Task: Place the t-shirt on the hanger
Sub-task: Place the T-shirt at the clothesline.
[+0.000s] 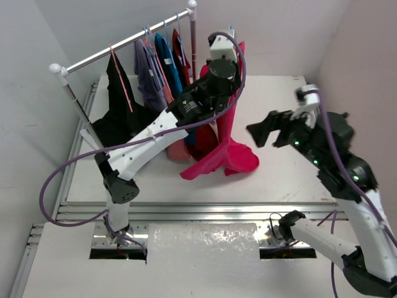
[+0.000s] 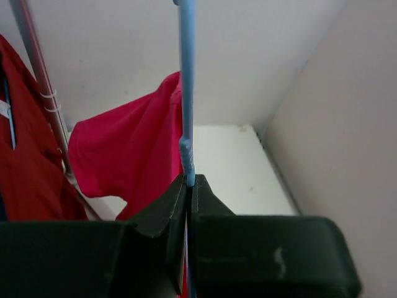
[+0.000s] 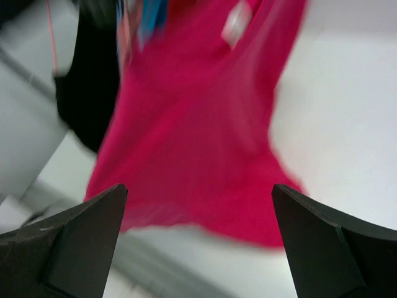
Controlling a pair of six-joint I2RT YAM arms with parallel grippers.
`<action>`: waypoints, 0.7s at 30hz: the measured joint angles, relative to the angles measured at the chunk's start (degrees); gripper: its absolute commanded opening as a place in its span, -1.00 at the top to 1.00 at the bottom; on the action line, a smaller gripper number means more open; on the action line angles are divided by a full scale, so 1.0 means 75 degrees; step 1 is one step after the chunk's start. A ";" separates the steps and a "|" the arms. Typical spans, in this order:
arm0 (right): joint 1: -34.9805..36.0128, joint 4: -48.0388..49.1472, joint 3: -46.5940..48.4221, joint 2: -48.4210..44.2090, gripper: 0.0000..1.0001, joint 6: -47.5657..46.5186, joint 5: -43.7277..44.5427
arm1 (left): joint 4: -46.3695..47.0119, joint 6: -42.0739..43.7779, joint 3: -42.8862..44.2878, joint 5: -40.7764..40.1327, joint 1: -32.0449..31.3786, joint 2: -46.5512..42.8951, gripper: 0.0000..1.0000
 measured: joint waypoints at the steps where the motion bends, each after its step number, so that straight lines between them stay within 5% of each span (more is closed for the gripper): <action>1: 0.0003 0.0096 -0.0382 0.0026 -0.98 0.0280 -0.0472 | -0.0105 -0.0117 0.0472 -0.0274 -0.0055 0.0189 1.00; 4: 0.0015 0.0119 -0.1070 0.0248 -0.98 0.0842 -0.1335 | -0.0294 -0.0443 0.1259 -0.0959 -0.0198 0.0545 1.00; 15: 0.0015 0.0376 -0.1282 -0.0353 -0.95 0.1160 -0.1888 | -0.0414 -0.1125 0.0935 -0.2098 -0.0376 0.1040 1.00; 21: 0.0015 0.0490 -0.1303 0.0122 -0.53 0.0758 -0.1489 | -0.0437 -0.1224 0.0935 -0.2288 -0.0627 0.1250 1.00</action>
